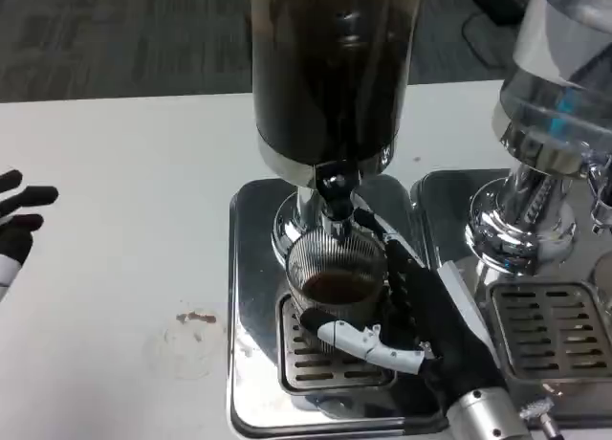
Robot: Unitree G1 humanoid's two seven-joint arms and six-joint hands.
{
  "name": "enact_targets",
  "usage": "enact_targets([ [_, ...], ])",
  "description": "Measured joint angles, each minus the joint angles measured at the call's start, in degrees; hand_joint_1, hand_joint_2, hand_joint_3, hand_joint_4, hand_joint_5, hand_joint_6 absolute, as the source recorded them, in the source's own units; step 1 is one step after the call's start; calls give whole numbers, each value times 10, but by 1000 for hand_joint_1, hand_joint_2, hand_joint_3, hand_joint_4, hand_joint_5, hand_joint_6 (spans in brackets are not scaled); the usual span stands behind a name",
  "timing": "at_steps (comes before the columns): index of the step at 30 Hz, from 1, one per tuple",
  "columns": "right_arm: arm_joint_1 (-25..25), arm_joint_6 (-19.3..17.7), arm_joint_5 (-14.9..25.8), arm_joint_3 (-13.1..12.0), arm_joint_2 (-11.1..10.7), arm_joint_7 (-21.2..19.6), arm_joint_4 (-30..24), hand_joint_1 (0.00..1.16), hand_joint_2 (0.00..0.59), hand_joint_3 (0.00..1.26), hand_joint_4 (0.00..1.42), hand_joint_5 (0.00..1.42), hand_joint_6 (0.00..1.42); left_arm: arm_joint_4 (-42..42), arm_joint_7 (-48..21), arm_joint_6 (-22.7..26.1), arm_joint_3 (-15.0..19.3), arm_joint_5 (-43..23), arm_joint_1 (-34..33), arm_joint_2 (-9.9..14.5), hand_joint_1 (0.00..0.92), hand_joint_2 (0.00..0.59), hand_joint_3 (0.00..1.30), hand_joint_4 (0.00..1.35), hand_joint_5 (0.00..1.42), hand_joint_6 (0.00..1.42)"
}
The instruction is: Grasp the cup under the faucet to collect the drink, then remove the cup.
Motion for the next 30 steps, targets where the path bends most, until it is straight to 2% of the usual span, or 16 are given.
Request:
enact_targets([
  [8, -3, -5, -10, 0, 6, -18, 8, 895, 120, 216, 282, 364, 510, -5, 0, 1, 3, 0, 4, -2, 0, 219, 295, 70, 223, 0],
  [12, -4, -5, -28, 1, 9, -32, 10, 908, 128, 261, 316, 414, 581, -5, 0, 1, 3, 0, 4, -2, 0, 219, 295, 72, 223, 0],
  [28, -4, -9, -49, -1, 18, -71, 15, 921, 142, 355, 401, 522, 688, -5, 4, 1, 3, 3, 4, -9, 0, 219, 295, 72, 223, 0],
  [30, -4, -9, -55, 0, 18, -76, 15, 960, 136, 369, 418, 540, 705, -5, 4, 1, 3, 3, 4, -9, 0, 219, 295, 72, 223, 0],
])
